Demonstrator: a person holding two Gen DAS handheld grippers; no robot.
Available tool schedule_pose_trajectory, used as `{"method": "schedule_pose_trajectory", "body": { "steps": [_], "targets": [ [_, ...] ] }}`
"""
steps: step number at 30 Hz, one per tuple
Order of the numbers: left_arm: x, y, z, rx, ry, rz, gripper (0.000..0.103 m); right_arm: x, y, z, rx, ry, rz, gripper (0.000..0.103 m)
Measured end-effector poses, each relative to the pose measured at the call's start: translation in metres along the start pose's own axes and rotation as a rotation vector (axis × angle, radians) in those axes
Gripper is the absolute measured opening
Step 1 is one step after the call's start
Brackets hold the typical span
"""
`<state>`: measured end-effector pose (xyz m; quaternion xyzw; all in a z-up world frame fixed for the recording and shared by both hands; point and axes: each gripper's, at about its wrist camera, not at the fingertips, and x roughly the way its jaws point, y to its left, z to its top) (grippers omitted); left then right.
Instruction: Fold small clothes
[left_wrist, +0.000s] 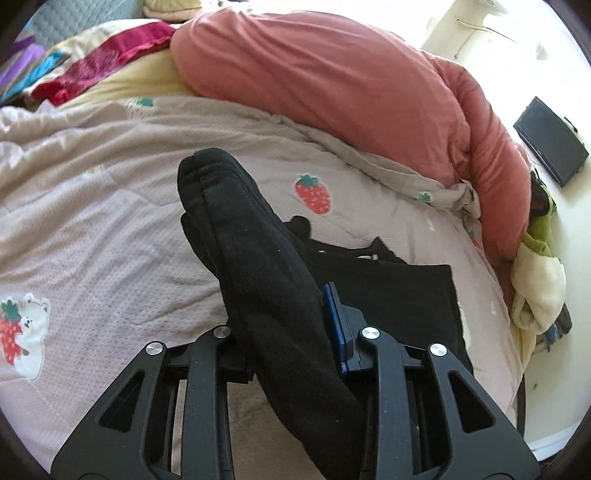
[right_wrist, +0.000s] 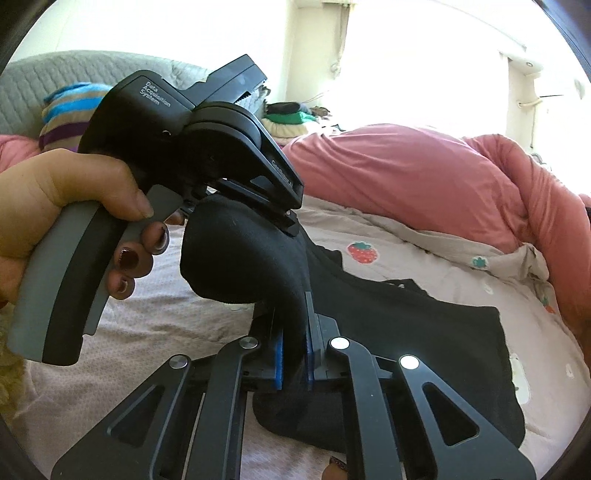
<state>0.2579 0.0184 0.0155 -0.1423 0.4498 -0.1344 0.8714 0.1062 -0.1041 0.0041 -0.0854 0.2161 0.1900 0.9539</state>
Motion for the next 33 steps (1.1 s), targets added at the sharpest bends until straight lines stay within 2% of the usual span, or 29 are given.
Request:
{"method": "schedule_pose_trajectory", "body": {
  "steps": [17,26,33],
  "targets": [
    [-0.005,-0.09,0.001,0.12,-0.018,-0.022,0.022,-0.05,-0.062,-0.015,0.154,-0.062,-0.06,0.007],
    [0.026,-0.13,-0.008,0.163,0.021,-0.026,0.023,-0.053,-0.091,-0.037,0.217,-0.028,-0.092,0.007],
    [0.049,-0.153,-0.017,0.193,0.048,-0.022,0.024,-0.048,-0.109,-0.052,0.278,0.006,-0.086,0.007]
  ]
}}
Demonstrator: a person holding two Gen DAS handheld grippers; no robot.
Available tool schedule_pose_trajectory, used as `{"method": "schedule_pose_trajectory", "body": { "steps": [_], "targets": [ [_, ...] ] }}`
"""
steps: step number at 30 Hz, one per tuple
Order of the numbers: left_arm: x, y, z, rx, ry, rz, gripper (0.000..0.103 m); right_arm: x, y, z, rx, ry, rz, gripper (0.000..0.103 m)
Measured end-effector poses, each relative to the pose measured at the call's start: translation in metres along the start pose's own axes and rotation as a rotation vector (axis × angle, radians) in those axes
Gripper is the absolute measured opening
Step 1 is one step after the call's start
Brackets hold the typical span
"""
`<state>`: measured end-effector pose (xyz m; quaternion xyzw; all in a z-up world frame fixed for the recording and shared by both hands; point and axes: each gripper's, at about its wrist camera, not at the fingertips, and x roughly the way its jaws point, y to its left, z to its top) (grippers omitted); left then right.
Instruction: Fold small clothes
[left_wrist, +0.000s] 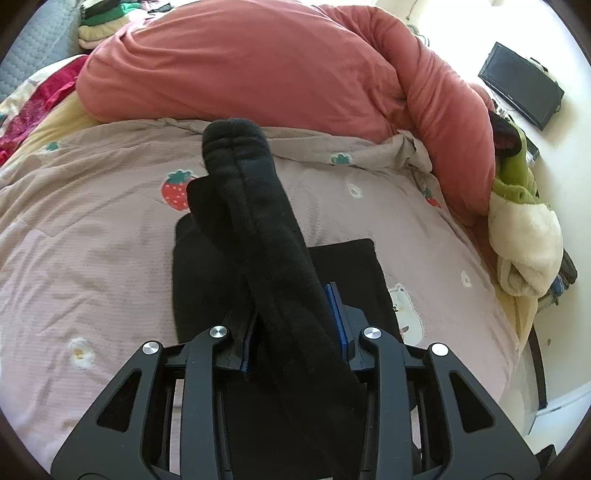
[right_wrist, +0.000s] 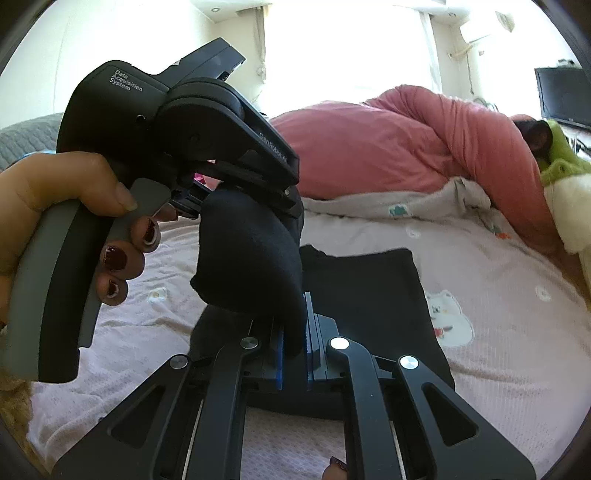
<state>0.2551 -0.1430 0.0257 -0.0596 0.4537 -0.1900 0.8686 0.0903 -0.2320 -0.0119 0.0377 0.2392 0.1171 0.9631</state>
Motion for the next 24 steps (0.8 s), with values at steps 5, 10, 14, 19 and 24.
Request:
{"method": "schedule_pose_trajectory", "body": {
  "steps": [5,10,14,19,24],
  "targets": [
    [0.014,-0.01,-0.003,0.014,0.019,0.0,0.028,0.004,-0.013,-0.006,0.045,0.033,0.008,0.007],
    [0.026,-0.02,-0.006,0.027,0.036,-0.009,0.041,0.007,-0.025,-0.014,0.095,0.072,0.014,0.007],
    [0.03,-0.026,-0.008,0.015,0.045,-0.083,0.075,0.017,-0.042,-0.021,0.162,0.136,0.009,0.009],
    [0.01,-0.021,-0.008,0.032,-0.028,-0.107,0.075,0.028,-0.084,-0.039,0.388,0.232,0.1,0.018],
    [0.015,0.017,-0.021,-0.007,-0.016,0.004,0.075,0.023,-0.093,-0.038,0.425,0.257,0.181,0.029]
  ]
}}
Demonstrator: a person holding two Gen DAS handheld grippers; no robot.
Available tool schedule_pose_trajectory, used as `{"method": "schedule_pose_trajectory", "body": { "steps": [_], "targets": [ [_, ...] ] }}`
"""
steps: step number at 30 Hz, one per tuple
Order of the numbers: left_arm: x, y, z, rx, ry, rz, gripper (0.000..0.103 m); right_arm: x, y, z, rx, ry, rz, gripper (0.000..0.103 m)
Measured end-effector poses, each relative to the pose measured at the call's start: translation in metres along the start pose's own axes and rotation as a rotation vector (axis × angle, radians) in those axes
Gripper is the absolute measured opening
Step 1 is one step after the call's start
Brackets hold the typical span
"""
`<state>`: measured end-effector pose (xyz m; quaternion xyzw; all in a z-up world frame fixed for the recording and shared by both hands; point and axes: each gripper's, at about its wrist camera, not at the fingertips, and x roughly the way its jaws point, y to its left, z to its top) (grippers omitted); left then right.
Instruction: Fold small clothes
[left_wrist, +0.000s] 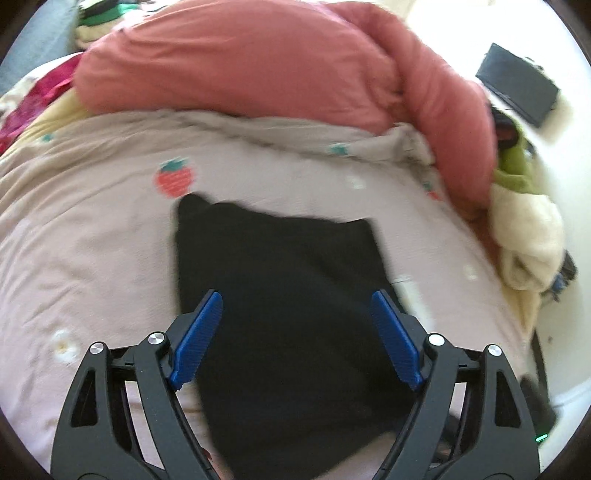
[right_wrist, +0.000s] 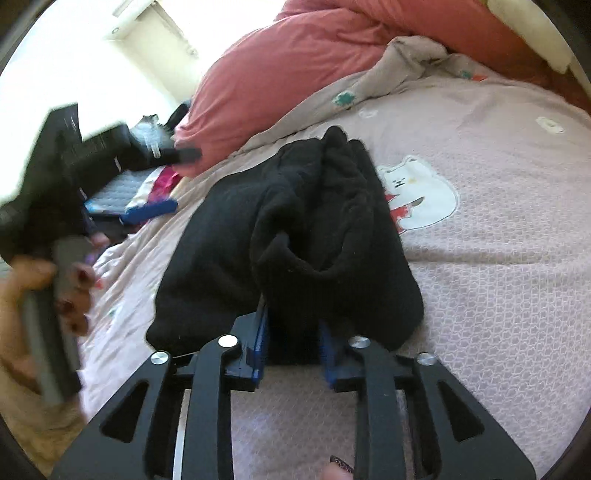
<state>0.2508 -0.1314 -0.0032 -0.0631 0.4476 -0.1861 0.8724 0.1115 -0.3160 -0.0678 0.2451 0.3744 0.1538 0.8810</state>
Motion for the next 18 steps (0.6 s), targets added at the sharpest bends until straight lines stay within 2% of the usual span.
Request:
{"method": "schedule_pose_trajectory", "body": {
  "steps": [1,2,5,9,15,18],
  "targets": [
    [0.002,0.009,-0.005,-0.007,0.002,0.016,0.075,-0.001,0.001,0.002,-0.007,0.007,0.014,0.039],
    [0.004,0.017,-0.01,-0.015,0.003,0.03,0.075,-0.003,0.003,0.005,-0.014,0.015,0.045,0.054],
    [0.005,0.031,-0.023,-0.03,0.012,0.035,0.075,-0.006,0.004,0.018,-0.007,0.011,0.076,0.072],
    [0.006,0.035,-0.033,-0.018,0.018,0.042,0.075,0.007,-0.004,0.046,0.021,0.045,0.062,0.074],
    [0.003,0.034,-0.037,0.008,0.013,0.045,0.075,0.047,-0.026,0.082,0.083,0.178,0.126,0.075],
    [0.003,0.034,-0.037,0.013,0.017,0.044,0.075,0.055,-0.027,0.087,0.091,0.201,0.152,0.075]
  ]
}}
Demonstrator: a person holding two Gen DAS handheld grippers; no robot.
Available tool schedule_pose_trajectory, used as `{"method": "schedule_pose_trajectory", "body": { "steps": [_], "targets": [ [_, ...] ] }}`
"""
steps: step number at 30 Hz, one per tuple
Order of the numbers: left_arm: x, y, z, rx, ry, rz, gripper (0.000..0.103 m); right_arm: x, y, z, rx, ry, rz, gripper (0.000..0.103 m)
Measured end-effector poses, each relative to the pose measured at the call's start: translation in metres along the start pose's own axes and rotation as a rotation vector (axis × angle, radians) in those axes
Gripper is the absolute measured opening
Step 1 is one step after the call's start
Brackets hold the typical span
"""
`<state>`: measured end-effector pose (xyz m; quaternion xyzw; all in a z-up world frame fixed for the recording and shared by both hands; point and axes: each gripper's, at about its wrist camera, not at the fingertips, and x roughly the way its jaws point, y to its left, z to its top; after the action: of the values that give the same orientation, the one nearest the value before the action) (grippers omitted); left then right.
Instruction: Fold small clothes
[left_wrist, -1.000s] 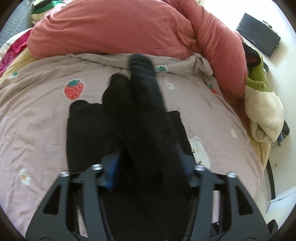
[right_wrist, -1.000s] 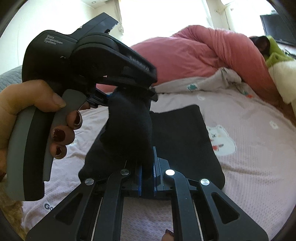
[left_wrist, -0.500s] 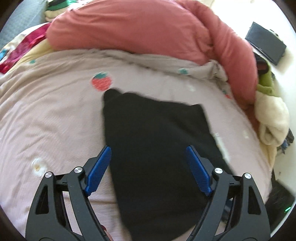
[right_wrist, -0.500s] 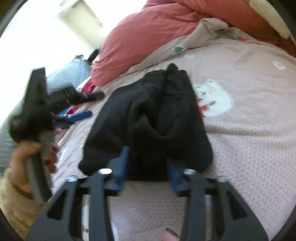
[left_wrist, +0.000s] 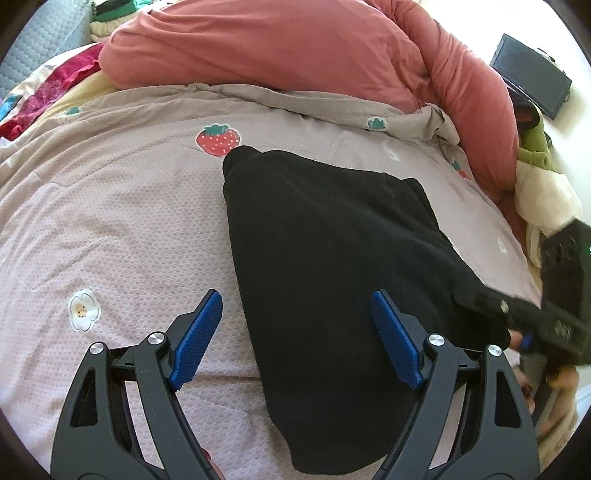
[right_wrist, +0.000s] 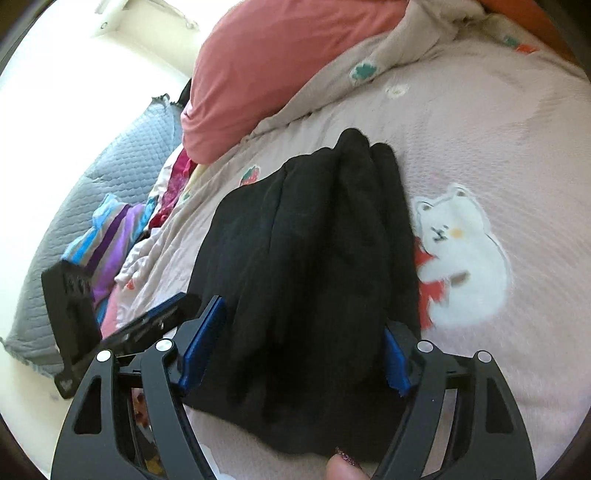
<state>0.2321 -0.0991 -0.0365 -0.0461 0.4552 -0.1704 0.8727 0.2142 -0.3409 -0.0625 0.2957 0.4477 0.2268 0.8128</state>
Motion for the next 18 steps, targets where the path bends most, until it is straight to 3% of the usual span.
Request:
{"method": "schedule_pose_trajectory", "body": {
  "steps": [4,8,10,18],
  "targets": [
    [0.001,0.0,-0.001,-0.001,0.006,-0.003,0.075,0.003,0.002,0.004,-0.013,0.004,-0.002,0.069],
    [0.001,-0.002,-0.001,0.0,0.008,-0.009,0.075,0.0,0.009,0.003,-0.08,-0.038,-0.05,0.031],
    [0.0,-0.005,-0.002,0.006,0.008,-0.012,0.075,-0.005,0.016,0.001,-0.116,-0.061,-0.056,0.023],
    [-0.01,-0.019,-0.008,0.04,0.006,-0.031,0.075,-0.015,0.028,-0.005,-0.257,-0.093,-0.191,0.019]
  ]
}}
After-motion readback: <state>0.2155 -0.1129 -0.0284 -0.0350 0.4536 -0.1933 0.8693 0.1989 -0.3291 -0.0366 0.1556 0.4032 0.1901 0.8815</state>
